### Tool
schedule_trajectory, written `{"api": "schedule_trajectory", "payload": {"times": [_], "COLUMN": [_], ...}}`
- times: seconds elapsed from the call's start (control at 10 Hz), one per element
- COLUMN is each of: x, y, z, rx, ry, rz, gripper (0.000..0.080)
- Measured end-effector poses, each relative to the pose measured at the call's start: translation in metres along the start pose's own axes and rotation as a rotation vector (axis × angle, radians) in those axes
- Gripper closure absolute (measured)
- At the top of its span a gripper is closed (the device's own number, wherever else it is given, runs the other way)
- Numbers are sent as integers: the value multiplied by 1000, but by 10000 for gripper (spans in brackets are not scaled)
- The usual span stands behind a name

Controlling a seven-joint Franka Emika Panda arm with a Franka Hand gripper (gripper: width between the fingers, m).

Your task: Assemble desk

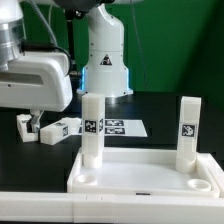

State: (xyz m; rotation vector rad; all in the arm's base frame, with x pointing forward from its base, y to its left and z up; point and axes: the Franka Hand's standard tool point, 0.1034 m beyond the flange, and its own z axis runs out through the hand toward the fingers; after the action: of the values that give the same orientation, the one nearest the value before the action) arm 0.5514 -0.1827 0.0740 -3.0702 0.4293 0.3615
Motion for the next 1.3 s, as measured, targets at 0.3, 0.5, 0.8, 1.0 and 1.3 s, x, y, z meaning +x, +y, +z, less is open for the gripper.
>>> {"api": "schedule_trajectory", "payload": {"times": [0.3, 0.5, 0.8, 1.0, 1.3], "x": [-1, -19, -61, -61, -75], "y": [0, 13, 25, 23, 24], "z": [1, 15, 37, 38, 45], "rx": [-1, 37, 102, 103, 129], "ry": [-3, -29, -124, -134, -229], "rz": [-3, 62, 148, 163, 141], "gripper": [150, 150, 150, 150, 150]}}
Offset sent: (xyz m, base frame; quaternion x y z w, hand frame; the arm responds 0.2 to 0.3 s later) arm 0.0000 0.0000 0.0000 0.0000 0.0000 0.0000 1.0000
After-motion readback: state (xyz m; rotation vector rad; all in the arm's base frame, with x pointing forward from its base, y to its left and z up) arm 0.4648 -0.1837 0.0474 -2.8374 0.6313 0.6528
